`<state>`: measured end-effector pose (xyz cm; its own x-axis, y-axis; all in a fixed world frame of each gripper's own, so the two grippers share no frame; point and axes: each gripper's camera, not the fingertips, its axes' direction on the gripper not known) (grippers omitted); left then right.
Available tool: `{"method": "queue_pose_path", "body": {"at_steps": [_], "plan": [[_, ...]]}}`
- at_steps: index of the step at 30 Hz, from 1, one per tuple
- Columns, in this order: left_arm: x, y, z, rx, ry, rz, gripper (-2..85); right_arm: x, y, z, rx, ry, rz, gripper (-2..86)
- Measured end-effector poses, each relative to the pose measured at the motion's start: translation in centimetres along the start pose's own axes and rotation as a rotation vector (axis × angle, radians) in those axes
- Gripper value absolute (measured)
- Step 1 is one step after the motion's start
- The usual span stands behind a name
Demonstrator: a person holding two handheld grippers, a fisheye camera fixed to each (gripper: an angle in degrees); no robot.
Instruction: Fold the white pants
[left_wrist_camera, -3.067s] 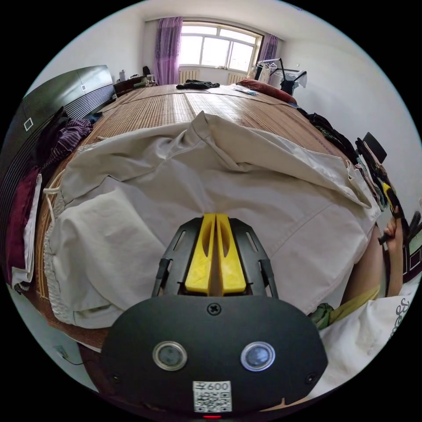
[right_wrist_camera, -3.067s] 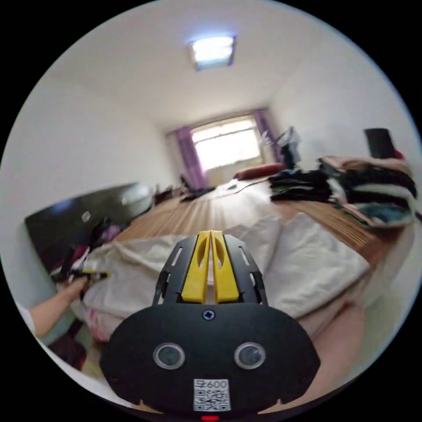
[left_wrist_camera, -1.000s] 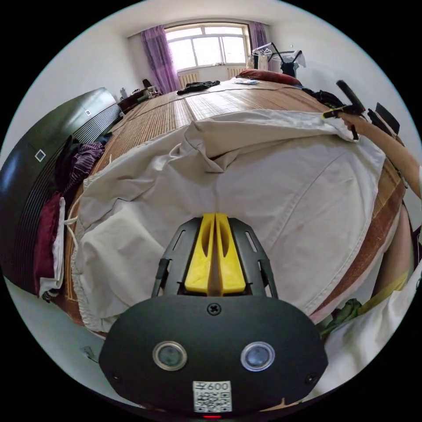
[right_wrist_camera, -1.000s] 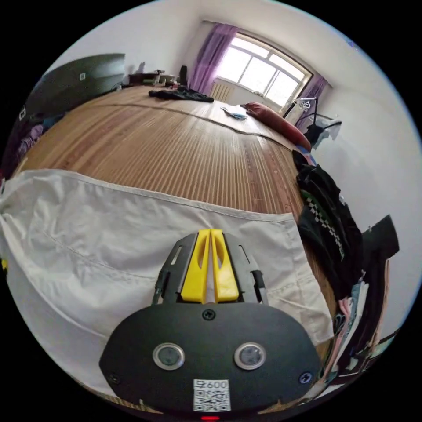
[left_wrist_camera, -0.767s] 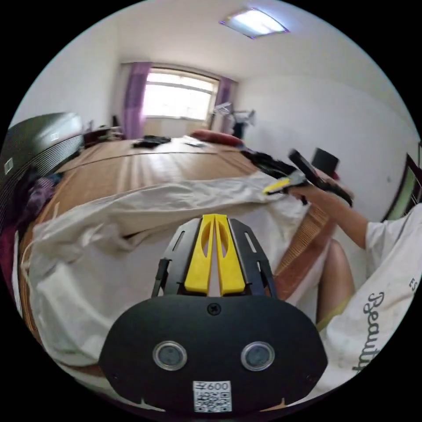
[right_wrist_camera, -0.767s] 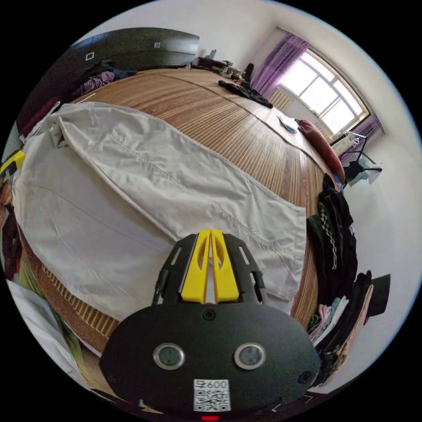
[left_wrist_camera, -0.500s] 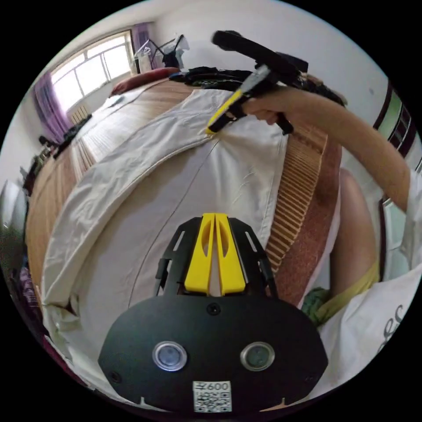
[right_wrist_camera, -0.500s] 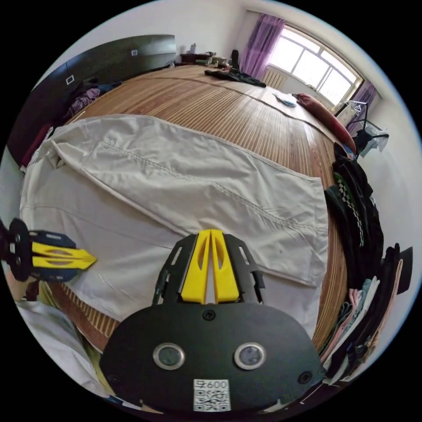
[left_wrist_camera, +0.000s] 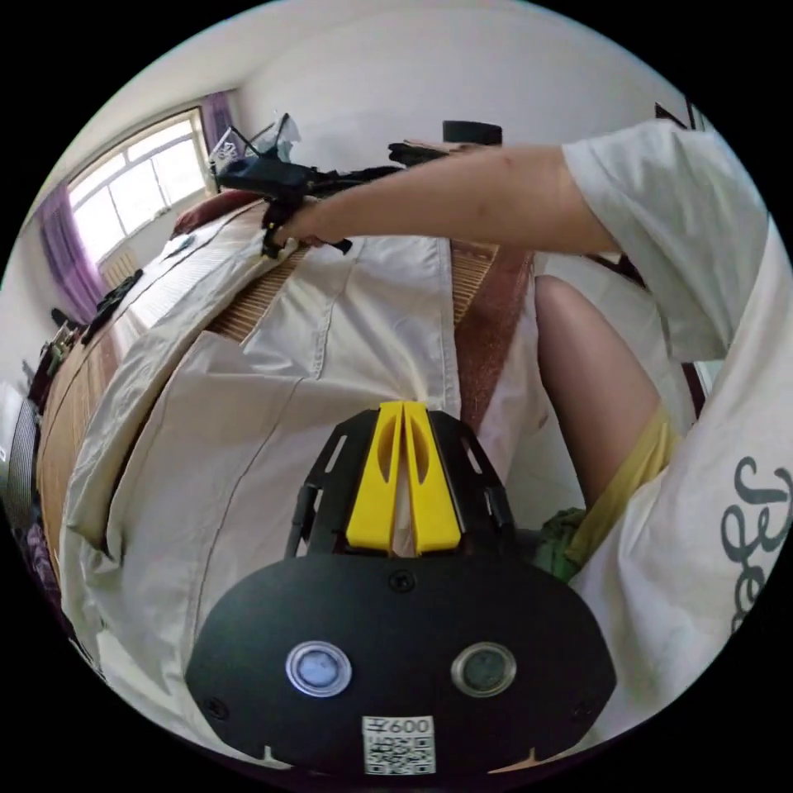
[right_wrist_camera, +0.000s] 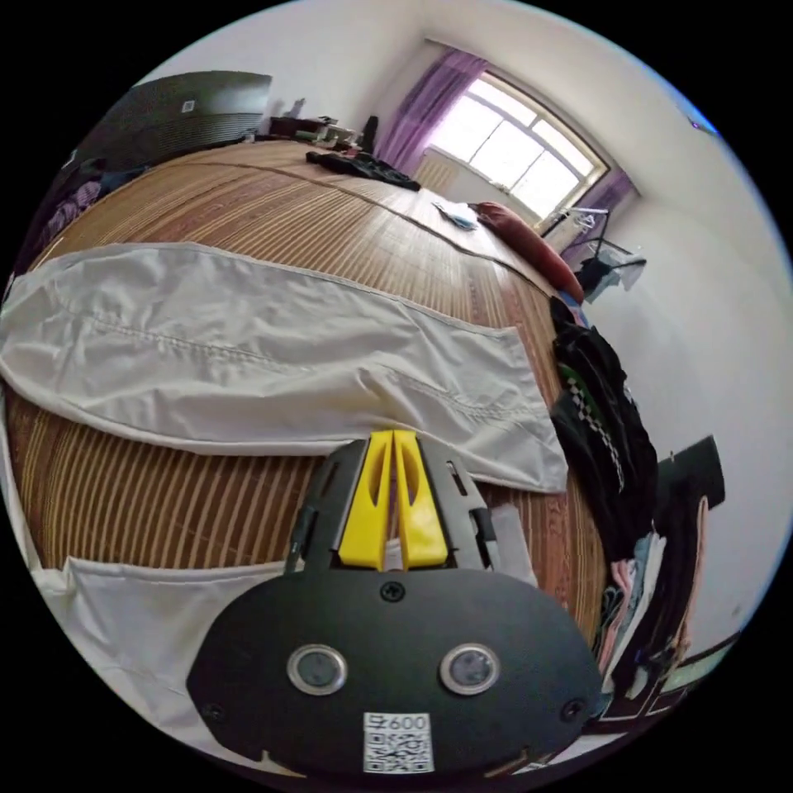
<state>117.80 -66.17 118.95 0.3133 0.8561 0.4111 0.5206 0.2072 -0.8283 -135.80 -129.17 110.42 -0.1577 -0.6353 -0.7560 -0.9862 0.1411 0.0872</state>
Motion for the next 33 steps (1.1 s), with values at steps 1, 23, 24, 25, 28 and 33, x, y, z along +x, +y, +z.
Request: {"method": "queue_pose_path", "body": {"at_steps": [1,23,24,25,28,33], "plan": [[-0.8,0.8,-2.8,0.063,-0.038,-0.046,0.3,0.0,1.8,-1.3,0.025,-0.021,-0.015,-0.8],[-22.2,17.5,-19.3,-0.51,-0.824,-0.533,0.5,-6.5,26.3,-3.5,-0.517,0.32,-0.58,-0.9],[-20.7,15.7,-21.2,-0.34,-0.787,-0.539,0.5,-6.1,26.5,-3.5,-0.502,0.318,-0.554,-0.9],[-19.7,14.0,-22.7,-0.194,-0.728,-0.545,0.5,-5.5,26.4,-4.0,-0.462,0.315,-0.504,-0.9],[-20.7,10.4,-22.0,-0.19,-0.641,-0.568,0.4,-4.8,25.3,-7.2,-0.28,0.276,-0.382,-0.9],[-25.8,9.9,-15.4,-0.343,-0.55,-0.698,0.3,-9.9,21.6,-14.8,0.135,-0.108,-0.372,-0.9]]}}
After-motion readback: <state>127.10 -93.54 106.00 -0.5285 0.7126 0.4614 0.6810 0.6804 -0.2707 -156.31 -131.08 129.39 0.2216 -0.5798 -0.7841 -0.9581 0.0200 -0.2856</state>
